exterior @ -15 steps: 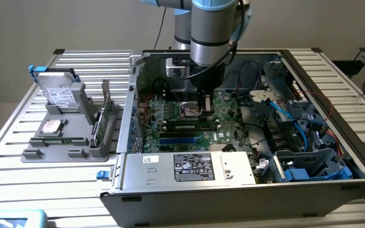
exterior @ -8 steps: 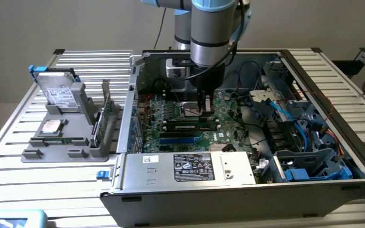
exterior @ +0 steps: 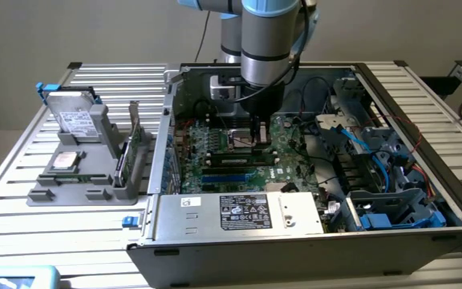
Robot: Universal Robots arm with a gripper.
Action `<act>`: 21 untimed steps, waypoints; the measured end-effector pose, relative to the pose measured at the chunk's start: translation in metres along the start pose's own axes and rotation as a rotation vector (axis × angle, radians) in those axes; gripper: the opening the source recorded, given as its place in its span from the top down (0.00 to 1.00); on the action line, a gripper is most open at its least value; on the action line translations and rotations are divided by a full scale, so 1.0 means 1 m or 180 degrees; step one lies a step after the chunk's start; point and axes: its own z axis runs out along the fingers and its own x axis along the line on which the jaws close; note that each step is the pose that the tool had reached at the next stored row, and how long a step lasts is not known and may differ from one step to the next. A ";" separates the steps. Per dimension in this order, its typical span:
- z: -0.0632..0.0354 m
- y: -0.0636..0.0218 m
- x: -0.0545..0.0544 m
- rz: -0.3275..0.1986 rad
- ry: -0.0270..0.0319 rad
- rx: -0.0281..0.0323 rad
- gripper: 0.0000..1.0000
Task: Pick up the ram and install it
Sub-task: 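Press down the ram until it locks into place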
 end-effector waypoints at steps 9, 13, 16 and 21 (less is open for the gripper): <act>0.0022 0.0000 0.000 0.0000 -0.0002 0.0001 0.89; 0.0014 0.0002 0.000 0.0001 -0.0003 0.0000 0.89; -0.0106 0.0016 0.001 0.0000 -0.0001 0.0000 0.89; -0.0143 0.0135 0.002 0.0001 -0.0005 0.0000 0.89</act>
